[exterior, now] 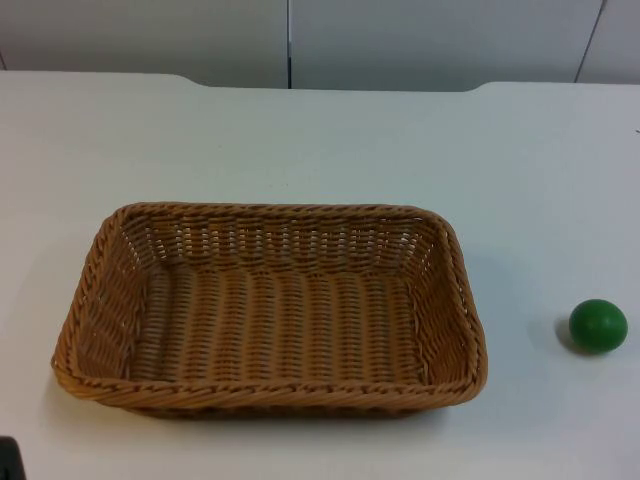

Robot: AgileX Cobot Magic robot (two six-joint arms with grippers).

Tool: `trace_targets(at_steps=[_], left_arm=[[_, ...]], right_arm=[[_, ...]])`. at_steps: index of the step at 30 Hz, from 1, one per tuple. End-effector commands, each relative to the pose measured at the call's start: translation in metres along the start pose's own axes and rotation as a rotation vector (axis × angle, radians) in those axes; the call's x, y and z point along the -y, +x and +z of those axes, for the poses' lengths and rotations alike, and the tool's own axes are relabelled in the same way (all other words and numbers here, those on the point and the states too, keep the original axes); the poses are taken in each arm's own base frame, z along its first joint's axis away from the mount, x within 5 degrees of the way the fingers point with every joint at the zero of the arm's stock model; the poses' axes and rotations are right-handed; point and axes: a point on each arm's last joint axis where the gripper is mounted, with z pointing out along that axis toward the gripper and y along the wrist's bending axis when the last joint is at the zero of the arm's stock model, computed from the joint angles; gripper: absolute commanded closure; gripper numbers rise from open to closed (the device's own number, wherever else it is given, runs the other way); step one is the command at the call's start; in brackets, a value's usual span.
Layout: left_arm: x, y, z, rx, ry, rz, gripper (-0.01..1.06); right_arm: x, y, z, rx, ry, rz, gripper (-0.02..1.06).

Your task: Pick up the basket with the left hand and place the ball into the basket with the right hand.

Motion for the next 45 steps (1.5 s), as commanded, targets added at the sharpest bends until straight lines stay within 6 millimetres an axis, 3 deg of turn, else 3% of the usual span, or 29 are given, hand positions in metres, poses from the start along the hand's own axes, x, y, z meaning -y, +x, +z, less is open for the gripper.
trace_targets(at_steps=[1, 9, 19, 23, 26, 27, 31, 34, 45], left_arm=[[0.002, 0.005, 0.017, -0.009, 0.033, 0.000, 1.05], [-0.002, 0.007, 0.056, -0.089, 0.072, -0.043, 1.05], [0.026, -0.004, 0.122, -0.197, 0.097, 0.076, 1.04], [0.023, -0.006, 0.142, -0.218, 0.083, 0.044, 0.95], [0.020, -0.006, 0.154, -0.239, 0.067, 0.016, 0.77], [0.020, -0.006, 0.154, -0.239, 0.067, 0.016, 0.77], [0.018, -0.008, 0.168, -0.239, 0.057, -0.048, 0.50], [0.019, -0.008, 0.176, -0.246, 0.076, -0.080, 0.41], [0.021, -0.007, 0.200, -0.271, 0.140, -0.098, 0.41]], right_arm=[[0.000, 0.000, 0.003, -0.007, -0.003, 0.001, 1.05], [0.000, 0.000, 0.003, -0.007, -0.003, 0.001, 1.05], [0.000, 0.000, 0.003, -0.007, -0.005, 0.002, 1.05], [0.000, 0.000, 0.003, -0.007, -0.005, 0.002, 1.05], [0.000, 0.000, 0.003, -0.007, -0.005, 0.002, 1.05], [0.000, 0.000, 0.003, -0.007, -0.005, 0.002, 1.05], [0.000, 0.000, 0.003, -0.007, -0.005, 0.002, 1.05], [0.000, 0.000, 0.003, -0.007, -0.005, 0.002, 1.05], [0.000, 0.000, 0.003, -0.007, -0.005, 0.002, 1.05]])
